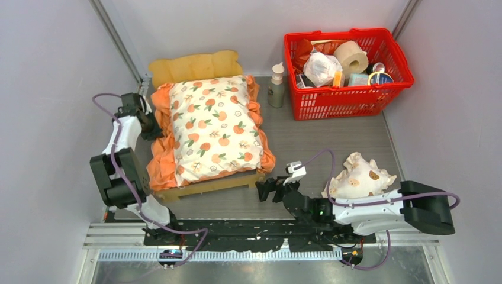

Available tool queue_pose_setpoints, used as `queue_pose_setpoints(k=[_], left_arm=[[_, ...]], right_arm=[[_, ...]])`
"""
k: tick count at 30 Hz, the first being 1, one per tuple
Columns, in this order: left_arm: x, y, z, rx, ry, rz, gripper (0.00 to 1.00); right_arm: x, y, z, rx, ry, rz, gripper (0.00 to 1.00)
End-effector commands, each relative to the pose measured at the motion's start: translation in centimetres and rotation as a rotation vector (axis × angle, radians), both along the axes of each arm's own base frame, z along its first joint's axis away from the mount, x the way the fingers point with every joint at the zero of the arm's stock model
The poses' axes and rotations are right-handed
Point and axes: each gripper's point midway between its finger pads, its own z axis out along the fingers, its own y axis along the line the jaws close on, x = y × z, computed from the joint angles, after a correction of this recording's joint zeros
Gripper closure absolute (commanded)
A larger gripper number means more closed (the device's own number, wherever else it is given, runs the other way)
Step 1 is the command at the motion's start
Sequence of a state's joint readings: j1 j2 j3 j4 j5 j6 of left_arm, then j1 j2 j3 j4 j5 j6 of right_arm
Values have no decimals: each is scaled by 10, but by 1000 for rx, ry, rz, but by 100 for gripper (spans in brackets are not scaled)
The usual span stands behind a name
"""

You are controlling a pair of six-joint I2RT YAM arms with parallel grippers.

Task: Set up the pet bed
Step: Adjust the bed frame at the center of the board.

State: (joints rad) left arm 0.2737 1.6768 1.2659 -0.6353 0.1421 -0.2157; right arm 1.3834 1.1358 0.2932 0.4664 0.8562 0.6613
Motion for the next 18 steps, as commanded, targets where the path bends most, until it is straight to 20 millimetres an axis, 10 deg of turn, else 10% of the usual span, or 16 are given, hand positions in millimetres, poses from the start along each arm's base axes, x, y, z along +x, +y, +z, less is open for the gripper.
queue_pose_setpoints(k=[1, 18], left_arm=[[-31, 33, 12, 53, -9, 258, 100], [-75, 16, 20, -28, -158, 418, 100]], right_arm=[[-6, -2, 6, 60, 55, 9, 0], [-15, 50, -6, 73, 131, 140, 31]])
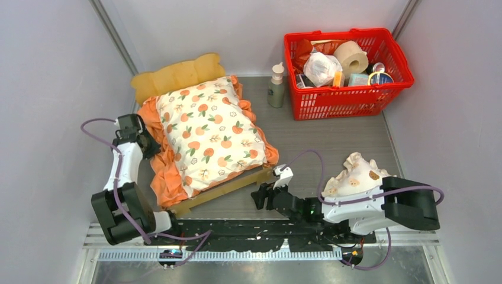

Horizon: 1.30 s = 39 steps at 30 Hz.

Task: Set up the pet bed
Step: Adjust the bed frame at the center of the board.

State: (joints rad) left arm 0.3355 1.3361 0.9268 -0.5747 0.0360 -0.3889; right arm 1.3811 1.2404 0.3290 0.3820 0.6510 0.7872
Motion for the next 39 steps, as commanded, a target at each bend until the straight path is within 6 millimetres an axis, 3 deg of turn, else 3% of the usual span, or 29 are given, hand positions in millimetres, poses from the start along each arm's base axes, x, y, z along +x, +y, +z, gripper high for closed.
queue_pose_setpoints(k=[1, 8, 11, 15, 22, 29, 33, 39], left_arm=[[0, 5, 21, -28, -131, 158, 100], [-22, 14, 18, 26, -179, 278, 100], [-23, 17, 26, 43, -210, 294, 100], [-23, 15, 34, 36, -238, 301, 100], [-15, -14, 26, -117, -273, 238, 100], [-10, -39, 22, -237, -308, 189, 100], [-7, -51, 23, -277, -332, 161, 100], [-7, -64, 35, -257, -336, 96, 81]], right_arm=[[21, 24, 31, 101, -47, -28, 31], [65, 29, 30, 34, -108, -48, 33], [77, 39, 36, 16, -140, -36, 33], [93, 47, 31, -14, -139, -41, 33], [126, 33, 25, -57, -139, -127, 32], [161, 23, 39, -100, -181, -128, 31], [177, 28, 48, -124, -201, -81, 30], [192, 32, 53, -151, -212, -41, 29]])
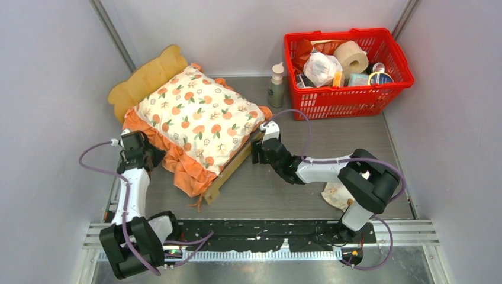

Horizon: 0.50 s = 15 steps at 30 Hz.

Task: Set up the pet bed
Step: Adjust the bed frame at the center of the board, then cross the ropes on the bed frame.

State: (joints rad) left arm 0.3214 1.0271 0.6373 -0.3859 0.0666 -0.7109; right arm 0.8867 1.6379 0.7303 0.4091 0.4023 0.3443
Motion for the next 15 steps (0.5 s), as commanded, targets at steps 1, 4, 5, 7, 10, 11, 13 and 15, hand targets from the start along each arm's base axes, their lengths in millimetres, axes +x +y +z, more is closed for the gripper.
queue_pose_setpoints(k=[1, 4, 5, 7, 10, 11, 13, 15], left_arm=[[9, -37, 29, -64, -90, -125, 80], [0, -38, 29, -31, -72, -103, 76], [-5, -31, 31, -3, -65, -69, 73], [-20, -6, 34, 102, -22, 44, 64], [-36, 24, 63, 240, -19, 168, 56], [-40, 31, 74, 275, -15, 193, 54], [-46, 36, 91, 317, -3, 189, 49], [-48, 29, 101, 295, -4, 170, 43]], right_arm=[[20, 31, 49, 102, -103, 78, 29], [17, 32, 54, 82, -106, 117, 29], [14, 36, 58, 80, -102, 145, 29], [1, 36, 75, 95, -100, 184, 28], [-27, 35, 87, 74, -84, 240, 25], [-41, 37, 97, 70, -84, 272, 22], [-63, 44, 116, 66, -110, 328, 18], [-84, 55, 138, 92, -159, 396, 16]])
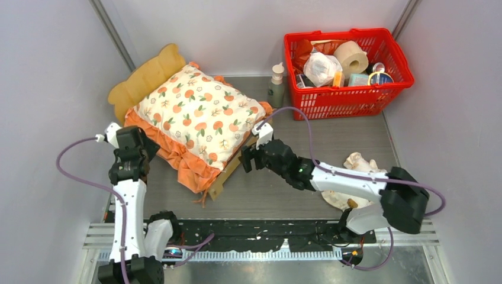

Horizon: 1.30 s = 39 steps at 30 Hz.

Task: Set up the pet bed
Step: Cross the ropes on the bed frame.

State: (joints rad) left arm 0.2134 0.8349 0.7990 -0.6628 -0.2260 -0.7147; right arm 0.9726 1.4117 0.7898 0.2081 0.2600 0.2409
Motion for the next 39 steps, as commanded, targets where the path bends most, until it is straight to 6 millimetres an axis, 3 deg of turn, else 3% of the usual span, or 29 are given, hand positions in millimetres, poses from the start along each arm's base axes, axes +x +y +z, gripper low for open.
queue_pose_setpoints(k=[1, 5, 6, 7, 8, 9, 10, 15, 20, 23, 25, 28, 30, 35, 36, 39], left_arm=[[-15, 8, 35, 65, 4, 26, 42], [-18, -11, 41, 25, -42, -74, 41], [-23, -13, 41, 30, -38, -89, 41], [-28, -14, 40, 37, -32, -95, 41], [-32, -14, 40, 46, -35, -95, 41], [-36, -15, 41, 52, -41, -105, 41], [-38, -18, 41, 51, -53, -118, 41], [-46, -32, 30, 5, -91, -158, 43], [-59, -29, 35, 35, -98, -136, 44], [-64, -30, 42, 44, -90, -144, 45], [-67, -30, 45, 50, -87, -142, 46], [-69, -29, 47, 63, -99, -137, 46], [-68, -33, 47, 76, -104, -176, 46], [-68, -34, 33, 96, -84, -202, 44], [-68, -35, 30, 93, -83, -208, 44], [-65, -46, 23, 72, -92, -273, 44]], right_arm=[[-46, 31, 71, 77, -128, 201, 14], [-86, 69, 94, 90, -293, 476, 10], [-92, 78, 90, 72, -305, 530, 9], [-98, 86, 98, 68, -339, 597, 9], [-99, 93, 86, 30, -325, 627, 9], [-100, 102, 97, 28, -359, 673, 8], [-101, 110, 73, -32, -318, 707, 8], [-113, 146, 62, -102, -335, 878, 8], [-124, 164, 40, -166, -319, 947, 14], [-120, 170, 35, -181, -317, 924, 23], [-118, 175, 36, -177, -320, 920, 41], [-112, 179, 40, -162, -328, 879, 81], [-104, 180, 49, -123, -338, 826, 93], [-80, 175, 90, 100, -294, 649, 95], [-73, 169, 90, 123, -281, 614, 95], [-55, 157, 115, 304, -240, 482, 95]])
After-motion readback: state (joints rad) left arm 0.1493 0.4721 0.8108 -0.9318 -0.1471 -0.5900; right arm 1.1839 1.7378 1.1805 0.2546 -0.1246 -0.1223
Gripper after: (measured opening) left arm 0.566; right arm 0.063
